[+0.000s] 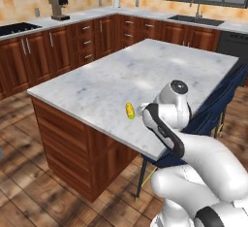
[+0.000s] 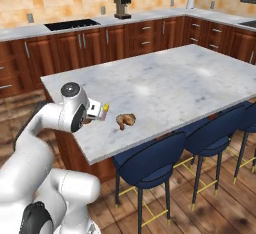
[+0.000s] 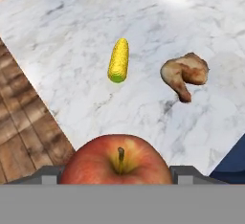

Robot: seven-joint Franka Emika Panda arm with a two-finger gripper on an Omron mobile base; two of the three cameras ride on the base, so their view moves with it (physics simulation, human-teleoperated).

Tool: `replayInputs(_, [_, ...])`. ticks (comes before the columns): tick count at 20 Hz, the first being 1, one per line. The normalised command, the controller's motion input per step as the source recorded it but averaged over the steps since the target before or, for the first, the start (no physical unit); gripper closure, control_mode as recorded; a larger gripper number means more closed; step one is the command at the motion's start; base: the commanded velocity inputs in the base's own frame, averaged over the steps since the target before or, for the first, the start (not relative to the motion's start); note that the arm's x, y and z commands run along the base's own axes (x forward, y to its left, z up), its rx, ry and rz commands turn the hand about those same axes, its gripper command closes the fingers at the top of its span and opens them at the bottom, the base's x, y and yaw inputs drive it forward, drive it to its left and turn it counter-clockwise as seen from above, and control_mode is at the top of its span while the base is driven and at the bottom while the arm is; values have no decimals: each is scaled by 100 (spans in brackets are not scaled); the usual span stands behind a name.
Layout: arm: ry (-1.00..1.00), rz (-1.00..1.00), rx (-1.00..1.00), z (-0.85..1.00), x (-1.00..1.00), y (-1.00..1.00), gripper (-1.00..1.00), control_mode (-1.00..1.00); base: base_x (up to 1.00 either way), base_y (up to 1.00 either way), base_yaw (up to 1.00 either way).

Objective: Open the fridge, remove the apple, corn, and chicken drumstick, and place them on any counter.

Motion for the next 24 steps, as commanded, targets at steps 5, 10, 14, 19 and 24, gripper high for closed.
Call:
replayInputs(5, [5, -8, -1, -79, 69, -23, 100, -100, 0, 0, 0])
replayInputs(10, [4, -4, 0, -30, 88, -14, 100, -100, 0, 0, 0])
replayInputs(14, [15, -6, 0, -46, 73, -2, 100, -100, 0, 0, 0])
replayInputs(19, [7, -3, 1, -32, 42, -3, -100, -100, 0, 0, 0])
replayInputs(24, [3, 0, 3, -29, 62, -17, -100, -100, 0, 0, 0])
